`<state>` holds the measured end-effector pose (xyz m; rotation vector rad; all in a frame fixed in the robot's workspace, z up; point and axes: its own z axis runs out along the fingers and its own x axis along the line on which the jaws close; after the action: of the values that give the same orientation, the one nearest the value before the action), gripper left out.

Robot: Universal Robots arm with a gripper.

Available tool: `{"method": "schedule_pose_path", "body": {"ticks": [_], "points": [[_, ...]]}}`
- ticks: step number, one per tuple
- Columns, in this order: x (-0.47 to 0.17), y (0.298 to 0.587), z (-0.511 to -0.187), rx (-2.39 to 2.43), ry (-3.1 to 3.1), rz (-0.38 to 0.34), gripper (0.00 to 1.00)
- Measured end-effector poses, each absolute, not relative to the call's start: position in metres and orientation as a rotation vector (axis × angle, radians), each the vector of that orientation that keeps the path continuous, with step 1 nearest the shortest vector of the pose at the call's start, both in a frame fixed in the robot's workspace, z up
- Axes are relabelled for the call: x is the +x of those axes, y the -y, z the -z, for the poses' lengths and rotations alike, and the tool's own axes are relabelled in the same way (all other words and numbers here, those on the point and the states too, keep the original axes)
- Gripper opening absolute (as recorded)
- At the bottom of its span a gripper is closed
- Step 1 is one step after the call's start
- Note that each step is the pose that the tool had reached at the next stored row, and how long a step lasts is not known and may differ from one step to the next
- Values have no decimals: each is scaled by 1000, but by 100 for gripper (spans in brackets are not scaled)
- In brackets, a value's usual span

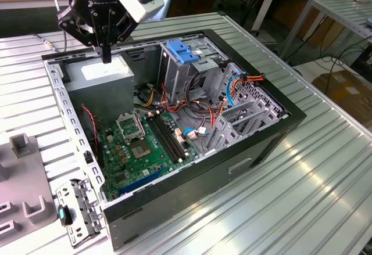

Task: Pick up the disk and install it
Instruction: 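Reach for the disk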

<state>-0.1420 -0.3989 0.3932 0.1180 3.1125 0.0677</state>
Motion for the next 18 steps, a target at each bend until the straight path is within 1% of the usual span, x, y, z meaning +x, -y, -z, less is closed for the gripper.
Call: {"method": "schedule_pose_path", "body": {"ticks": [10, 15, 18], "points": [[-149, 399, -393, 118, -3113, -68, 11], [-166, 385, -393, 118, -3113, -68, 11], [-172, 381, -393, 118, -3112, -68, 11]]}}
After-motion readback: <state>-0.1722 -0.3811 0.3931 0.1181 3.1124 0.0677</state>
